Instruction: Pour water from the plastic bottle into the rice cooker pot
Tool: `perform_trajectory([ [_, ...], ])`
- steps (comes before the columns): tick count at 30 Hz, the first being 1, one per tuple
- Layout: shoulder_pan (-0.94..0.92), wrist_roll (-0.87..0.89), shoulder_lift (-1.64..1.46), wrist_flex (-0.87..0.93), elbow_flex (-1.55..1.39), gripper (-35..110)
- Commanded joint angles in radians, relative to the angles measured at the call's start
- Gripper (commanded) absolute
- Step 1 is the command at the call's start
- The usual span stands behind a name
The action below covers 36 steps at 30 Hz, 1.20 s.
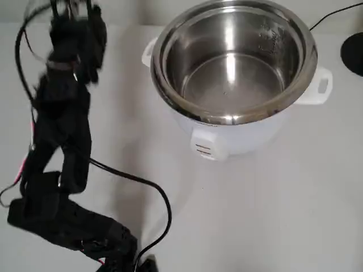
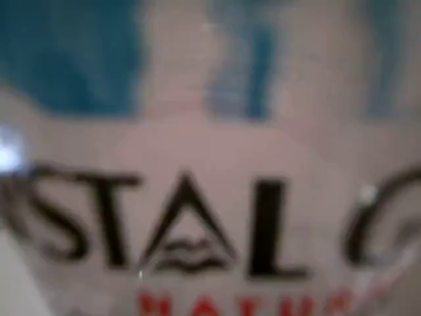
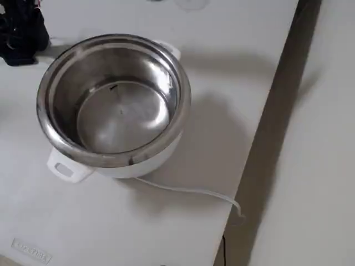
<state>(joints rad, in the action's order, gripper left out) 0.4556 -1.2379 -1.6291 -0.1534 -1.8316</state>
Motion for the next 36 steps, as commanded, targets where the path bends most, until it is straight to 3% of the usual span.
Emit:
perform_trajectory([
  [1,0.049,-0.052,-0.014,-0.420,-0.270,11],
  [7,0.087,-0.086,0.310,-0.781,-0.299,14],
  [10,0.092,-0.097,0.446,-0.857,-0.238,17],
  [28,0.011,-0.216,0.940,-0.927,0.337,44],
  [36,-0.005,-0.158,0.749,-0.983,0.115,46],
])
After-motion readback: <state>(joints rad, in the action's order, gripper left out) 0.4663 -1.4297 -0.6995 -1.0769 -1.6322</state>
